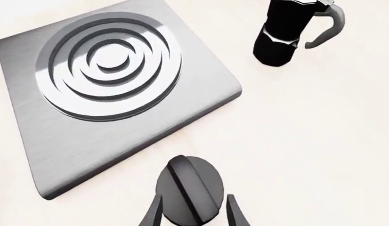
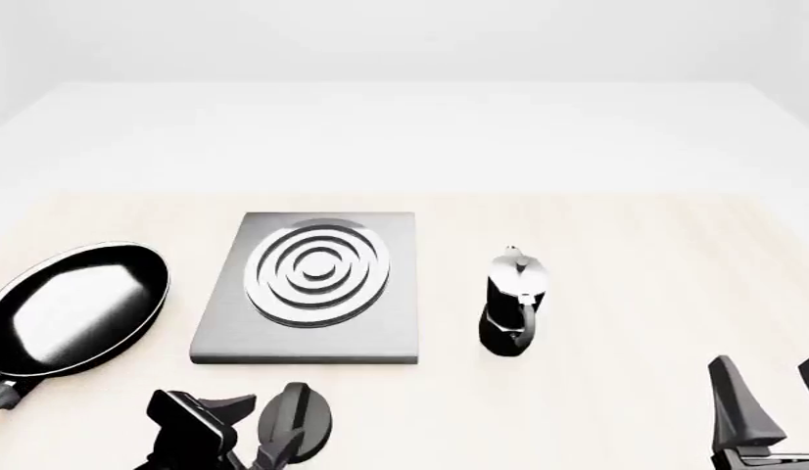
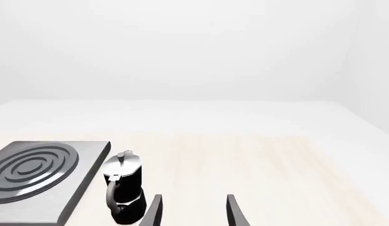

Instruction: Turn on the stove and put the frying pan on it.

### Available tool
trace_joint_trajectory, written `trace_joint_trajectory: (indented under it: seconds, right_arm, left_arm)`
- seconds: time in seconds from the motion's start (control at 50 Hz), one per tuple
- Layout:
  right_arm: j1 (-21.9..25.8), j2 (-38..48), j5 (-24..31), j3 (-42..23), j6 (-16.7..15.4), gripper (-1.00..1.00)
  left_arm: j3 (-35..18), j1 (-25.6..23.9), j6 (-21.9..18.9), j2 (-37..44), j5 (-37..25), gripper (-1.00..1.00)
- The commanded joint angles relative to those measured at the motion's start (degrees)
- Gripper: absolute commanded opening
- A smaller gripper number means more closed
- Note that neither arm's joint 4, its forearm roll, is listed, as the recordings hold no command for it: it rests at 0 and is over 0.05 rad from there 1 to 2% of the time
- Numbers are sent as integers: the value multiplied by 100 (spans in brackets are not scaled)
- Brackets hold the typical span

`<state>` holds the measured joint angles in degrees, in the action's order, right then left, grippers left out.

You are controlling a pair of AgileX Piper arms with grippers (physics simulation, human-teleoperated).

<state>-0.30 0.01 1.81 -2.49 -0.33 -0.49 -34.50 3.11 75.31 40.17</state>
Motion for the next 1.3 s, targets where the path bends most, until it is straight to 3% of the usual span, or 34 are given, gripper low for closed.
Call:
trace_joint_trajectory:
  seconds: [0.02,0.74,0.86,0.94,1.3]
  right_arm:
    - [-16,0,4,5,3,100]
    - [-55,0,23,-21,1,100]
    - [-61,0,30,-34,-7,100]
    - [-53,0,34,-40,-8,100]
    - [-91,0,48,-65,23,100]
  left_arm:
    - [-29,-37,-2,371,307,100]
    - [16,-274,81,1504,1334,100]
    - [20,-326,88,1233,1106,100]
    - [28,-641,304,841,770,100]
    - [-252,-1595,302,-489,-653,100]
